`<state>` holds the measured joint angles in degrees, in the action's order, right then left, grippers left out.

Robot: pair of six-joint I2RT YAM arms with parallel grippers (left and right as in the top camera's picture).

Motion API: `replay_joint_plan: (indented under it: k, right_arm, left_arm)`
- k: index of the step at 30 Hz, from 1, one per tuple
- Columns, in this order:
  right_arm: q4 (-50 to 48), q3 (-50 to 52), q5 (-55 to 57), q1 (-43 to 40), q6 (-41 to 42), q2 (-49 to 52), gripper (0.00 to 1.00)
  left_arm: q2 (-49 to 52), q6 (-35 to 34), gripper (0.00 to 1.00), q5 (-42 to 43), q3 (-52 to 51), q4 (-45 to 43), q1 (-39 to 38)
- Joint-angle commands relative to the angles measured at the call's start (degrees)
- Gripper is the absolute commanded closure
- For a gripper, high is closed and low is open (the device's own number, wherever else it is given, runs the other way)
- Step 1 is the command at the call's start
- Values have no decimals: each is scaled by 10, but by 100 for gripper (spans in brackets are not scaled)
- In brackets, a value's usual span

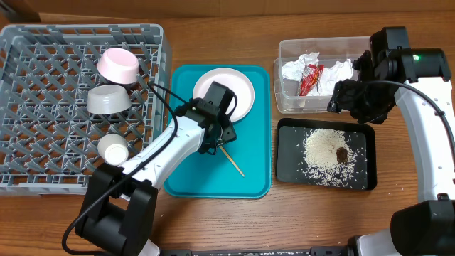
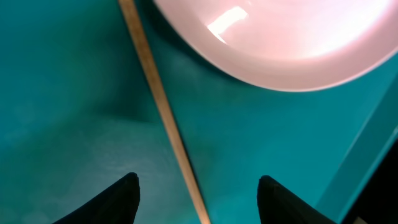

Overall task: Sort waste into correct bins and load items into the dishwasher
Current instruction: 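Return the left gripper to the tray and grasp the second chopstick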

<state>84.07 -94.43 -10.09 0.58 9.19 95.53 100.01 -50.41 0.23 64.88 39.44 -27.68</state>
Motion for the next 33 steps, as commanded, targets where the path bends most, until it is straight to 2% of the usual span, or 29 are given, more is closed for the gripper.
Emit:
replay_joint_plan:
  k: [1, 13, 15, 17, 22, 24, 27, 33]
  right_arm:
    - [1, -12, -1, 2, -3, -12, 31]
    - [3, -12, -1, 2, -3, -12, 31]
    - [5, -12, -1, 2, -3, -12, 31]
    - [5, -12, -1, 2, -3, -12, 31]
    - [5, -12, -1, 2, -3, -12, 31]
    - [6, -12, -1, 2, -3, -12, 31]
    - [9, -12, 0, 1, -3, -12, 31]
    - [9, -12, 0, 1, -3, -12, 31]
  left_arm:
    - [1, -33, 36, -29, -22, -10, -1]
    - [62, -44, 34, -36, -45, -46, -1]
    - [75, -44, 42, -32, -45, -42, -1]
    - [76, -44, 56, -33, -45, -36, -1]
    - [71, -44, 82, -32, -43, -34, 0]
    - [70, -44, 89, -32, -43, -32, 2]
    - [64, -45, 96, -32, -42, -23, 8]
    - [23, -45, 96, -32, -38, 5, 44]
